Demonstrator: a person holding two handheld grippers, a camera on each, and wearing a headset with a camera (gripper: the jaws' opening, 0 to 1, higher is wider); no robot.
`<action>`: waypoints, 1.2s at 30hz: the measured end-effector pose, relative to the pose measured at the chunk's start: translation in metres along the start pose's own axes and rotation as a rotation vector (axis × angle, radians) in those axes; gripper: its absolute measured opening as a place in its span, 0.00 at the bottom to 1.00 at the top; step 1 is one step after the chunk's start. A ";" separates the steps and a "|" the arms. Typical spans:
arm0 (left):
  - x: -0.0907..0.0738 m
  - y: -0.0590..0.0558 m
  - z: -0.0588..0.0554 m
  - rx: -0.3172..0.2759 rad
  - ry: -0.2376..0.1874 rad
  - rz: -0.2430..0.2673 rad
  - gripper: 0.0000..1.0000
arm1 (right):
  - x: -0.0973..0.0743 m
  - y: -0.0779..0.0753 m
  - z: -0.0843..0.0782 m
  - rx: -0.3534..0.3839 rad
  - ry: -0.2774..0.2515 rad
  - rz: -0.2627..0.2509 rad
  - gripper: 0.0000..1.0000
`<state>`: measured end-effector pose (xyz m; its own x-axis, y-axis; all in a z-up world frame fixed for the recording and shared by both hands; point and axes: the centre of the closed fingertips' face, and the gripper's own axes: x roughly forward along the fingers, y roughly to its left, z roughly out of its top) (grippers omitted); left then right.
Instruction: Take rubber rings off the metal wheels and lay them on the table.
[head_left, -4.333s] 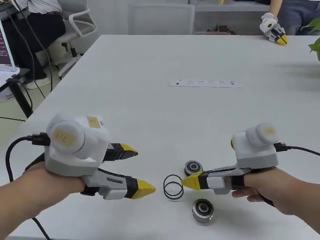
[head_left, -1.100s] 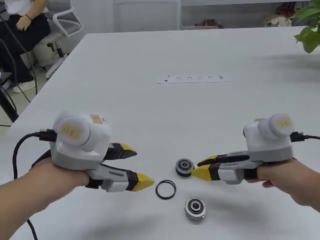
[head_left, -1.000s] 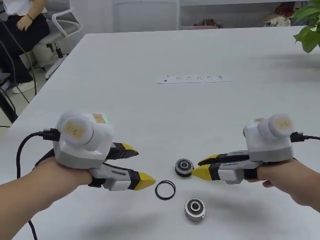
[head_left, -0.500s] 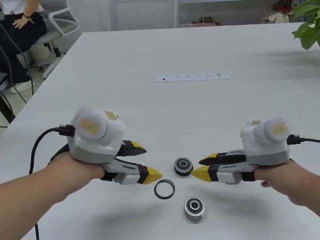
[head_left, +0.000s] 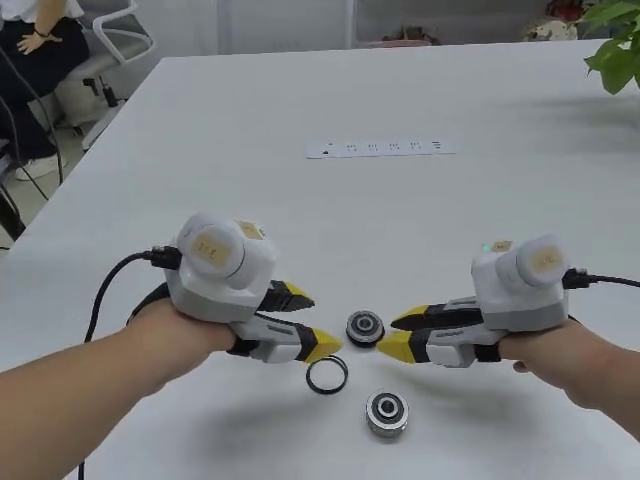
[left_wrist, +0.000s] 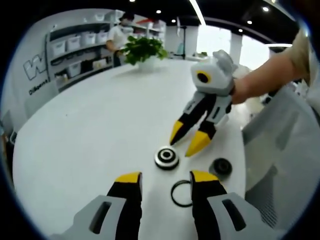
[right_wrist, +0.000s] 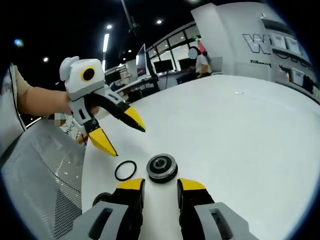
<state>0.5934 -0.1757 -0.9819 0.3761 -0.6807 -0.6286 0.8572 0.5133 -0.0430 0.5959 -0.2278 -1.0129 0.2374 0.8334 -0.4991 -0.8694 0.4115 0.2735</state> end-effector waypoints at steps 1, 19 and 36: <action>0.002 -0.001 0.001 0.002 0.000 -0.003 0.39 | 0.001 0.000 0.000 0.000 0.000 0.000 0.24; 0.024 -0.003 0.006 0.013 0.001 -0.033 0.31 | 0.001 -0.004 0.000 -0.005 0.006 -0.008 0.23; 0.043 -0.007 0.007 0.046 0.019 -0.051 0.21 | -0.002 -0.007 -0.003 0.008 0.005 -0.012 0.24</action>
<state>0.6060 -0.2119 -1.0030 0.3255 -0.6950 -0.6411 0.8903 0.4536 -0.0396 0.6000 -0.2336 -1.0157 0.2456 0.8265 -0.5065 -0.8630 0.4244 0.2741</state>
